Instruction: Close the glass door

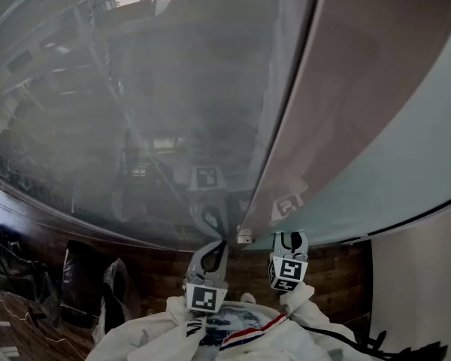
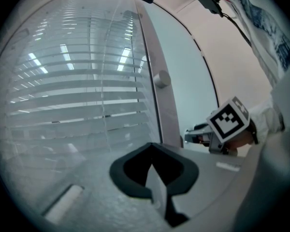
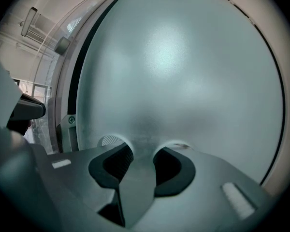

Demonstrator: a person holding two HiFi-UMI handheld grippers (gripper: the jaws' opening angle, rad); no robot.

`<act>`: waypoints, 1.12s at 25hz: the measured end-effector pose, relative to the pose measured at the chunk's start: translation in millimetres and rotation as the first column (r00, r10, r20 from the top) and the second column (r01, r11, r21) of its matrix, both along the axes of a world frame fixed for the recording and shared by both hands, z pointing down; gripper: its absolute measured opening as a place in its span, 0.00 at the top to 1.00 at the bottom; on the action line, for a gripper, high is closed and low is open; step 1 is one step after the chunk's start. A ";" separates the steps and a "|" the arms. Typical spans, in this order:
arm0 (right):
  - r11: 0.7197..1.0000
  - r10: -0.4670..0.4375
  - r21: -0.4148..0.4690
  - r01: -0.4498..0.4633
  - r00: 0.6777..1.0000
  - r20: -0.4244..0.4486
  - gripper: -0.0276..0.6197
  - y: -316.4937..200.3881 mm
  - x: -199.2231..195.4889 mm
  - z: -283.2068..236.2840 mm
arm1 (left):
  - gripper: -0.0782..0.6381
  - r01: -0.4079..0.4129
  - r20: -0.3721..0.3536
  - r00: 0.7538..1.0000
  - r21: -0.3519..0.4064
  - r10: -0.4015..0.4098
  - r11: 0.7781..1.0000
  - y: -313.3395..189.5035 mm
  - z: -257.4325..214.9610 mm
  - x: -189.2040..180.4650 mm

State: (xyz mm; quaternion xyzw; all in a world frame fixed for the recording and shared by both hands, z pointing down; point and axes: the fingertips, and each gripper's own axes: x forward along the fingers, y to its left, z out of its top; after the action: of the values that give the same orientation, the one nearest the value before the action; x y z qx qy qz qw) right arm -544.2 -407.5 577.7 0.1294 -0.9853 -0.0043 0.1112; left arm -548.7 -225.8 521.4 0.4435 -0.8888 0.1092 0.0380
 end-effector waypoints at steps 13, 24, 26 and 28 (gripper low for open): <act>1.000 0.010 0.009 -0.010 1.000 0.003 0.76 -3.2 -6.8 -1.3 | 0.89 0.000 -0.002 1.000 0.003 0.001 1.000 0.0 -0.9 0.6; 1.000 0.007 0.015 -0.008 1.000 0.012 0.76 -0.4 -7.5 -5.8 | 0.89 0.009 0.003 1.000 0.005 -0.009 1.000 0.9 -2.1 -0.2; 1.000 0.005 0.014 -0.005 1.000 0.012 0.76 -0.4 -8.1 -4.7 | 0.89 0.012 0.002 1.000 0.001 -0.012 1.000 1.1 -0.6 -0.4; 1.000 0.004 0.013 -0.004 1.000 0.011 0.76 -0.7 -9.0 -2.7 | 0.89 0.015 -0.001 1.000 -0.003 -0.015 1.000 1.1 0.9 -1.4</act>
State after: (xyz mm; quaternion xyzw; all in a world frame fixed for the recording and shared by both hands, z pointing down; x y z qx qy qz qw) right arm -553.2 -408.2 575.0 0.1323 -0.9856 -0.0099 0.1049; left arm -550.1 -224.7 522.3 0.4367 -0.8920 0.1099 0.0400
